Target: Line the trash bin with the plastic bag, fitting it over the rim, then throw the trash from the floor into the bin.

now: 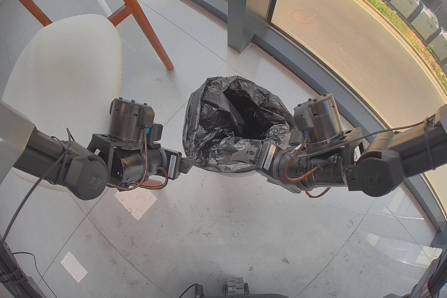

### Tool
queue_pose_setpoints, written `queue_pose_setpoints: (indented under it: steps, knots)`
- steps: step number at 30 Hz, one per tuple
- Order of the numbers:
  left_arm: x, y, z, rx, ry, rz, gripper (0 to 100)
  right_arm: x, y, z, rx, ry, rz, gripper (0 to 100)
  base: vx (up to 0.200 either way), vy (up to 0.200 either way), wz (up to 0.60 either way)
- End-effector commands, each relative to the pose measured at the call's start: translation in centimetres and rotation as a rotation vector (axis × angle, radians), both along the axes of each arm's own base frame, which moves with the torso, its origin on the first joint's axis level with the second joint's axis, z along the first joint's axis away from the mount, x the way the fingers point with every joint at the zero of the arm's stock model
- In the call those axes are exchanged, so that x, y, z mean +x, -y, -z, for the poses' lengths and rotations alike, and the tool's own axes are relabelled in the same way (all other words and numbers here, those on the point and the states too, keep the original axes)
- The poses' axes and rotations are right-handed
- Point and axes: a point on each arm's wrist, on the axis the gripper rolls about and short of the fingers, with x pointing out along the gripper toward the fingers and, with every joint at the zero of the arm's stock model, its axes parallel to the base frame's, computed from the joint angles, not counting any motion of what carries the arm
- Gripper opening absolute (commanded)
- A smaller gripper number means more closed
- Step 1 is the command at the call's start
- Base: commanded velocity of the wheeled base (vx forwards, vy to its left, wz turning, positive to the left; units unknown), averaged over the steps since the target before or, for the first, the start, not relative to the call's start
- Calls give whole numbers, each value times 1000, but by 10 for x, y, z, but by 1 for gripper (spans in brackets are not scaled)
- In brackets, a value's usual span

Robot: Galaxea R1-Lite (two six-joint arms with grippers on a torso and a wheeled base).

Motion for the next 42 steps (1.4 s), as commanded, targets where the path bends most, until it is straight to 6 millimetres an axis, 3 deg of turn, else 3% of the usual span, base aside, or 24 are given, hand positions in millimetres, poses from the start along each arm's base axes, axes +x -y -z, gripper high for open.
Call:
queue_pose_setpoints:
  steps: [1,8,14,23,24,34,40,42]
  knots:
    - [5,2,-14,-35,9,-10,100,15,-14,7,0,-32,20,100,0,0,0]
    - [10,6,-22,-74,-27,-34,100,24,-15,5,4,-50,54,100,0,0,0]
    - [23,11,-13,-75,-45,-41,100,54,-4,9,-12,-28,159,100,0,0,0]
    - [31,16,-8,-113,-64,-38,100,70,3,9,-4,-15,198,100,0,0,0]
    - [31,16,-8,-113,-64,-38,100,69,2,9,-4,-13,198,0,0,0,0]
    - [42,18,2,-102,-76,-46,100,54,-5,-1,-21,-32,163,0,0,0,0]
    - [40,18,6,-97,-88,-46,100,31,10,-16,-62,-80,155,0,0,0,0]
    - [40,18,6,-98,-90,-48,100,26,13,-11,-86,-112,151,0,0,0,0]
